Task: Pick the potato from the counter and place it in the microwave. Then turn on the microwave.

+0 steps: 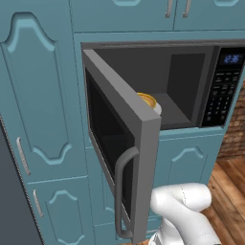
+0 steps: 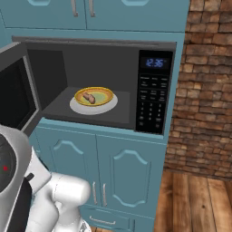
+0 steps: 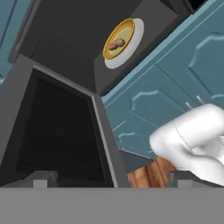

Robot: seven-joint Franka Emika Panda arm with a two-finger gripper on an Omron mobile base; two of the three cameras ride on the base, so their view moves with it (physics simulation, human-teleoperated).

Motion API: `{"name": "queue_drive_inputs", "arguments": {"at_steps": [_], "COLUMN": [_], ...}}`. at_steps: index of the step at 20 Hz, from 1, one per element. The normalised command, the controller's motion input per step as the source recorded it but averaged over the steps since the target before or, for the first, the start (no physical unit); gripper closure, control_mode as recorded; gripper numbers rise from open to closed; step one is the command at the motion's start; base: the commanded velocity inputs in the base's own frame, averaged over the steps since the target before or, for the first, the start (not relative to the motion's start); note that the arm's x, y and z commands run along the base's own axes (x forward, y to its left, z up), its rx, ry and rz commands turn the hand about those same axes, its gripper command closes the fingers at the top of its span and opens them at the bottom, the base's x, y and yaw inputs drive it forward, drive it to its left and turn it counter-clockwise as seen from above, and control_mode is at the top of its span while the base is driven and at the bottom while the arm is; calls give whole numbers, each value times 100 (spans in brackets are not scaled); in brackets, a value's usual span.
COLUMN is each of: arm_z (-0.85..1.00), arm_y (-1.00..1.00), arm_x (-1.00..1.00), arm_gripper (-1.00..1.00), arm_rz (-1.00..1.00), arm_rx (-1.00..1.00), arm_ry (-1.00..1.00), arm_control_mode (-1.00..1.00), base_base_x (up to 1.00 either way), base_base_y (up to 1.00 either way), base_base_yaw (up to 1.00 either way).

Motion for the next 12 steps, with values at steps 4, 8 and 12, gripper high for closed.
{"name": "queue_drive_inputs", "arguments": {"at_steps": [4,8,12], "arm_z": [-3,0,0], "arm_y": [19,20,18], "arm_x": [-40,-31,-27], "arm_gripper": [-100,-100,-100], "arm_rz": [0,2,5], "arm_rx": [13,14,13], "arm_ry": [0,0,6], "arm_control_mode": [-100,-100,-100], "base_base_x": [0,0,0], "base_base_y": [0,0,0], "base_base_yaw": [0,0,0]}}
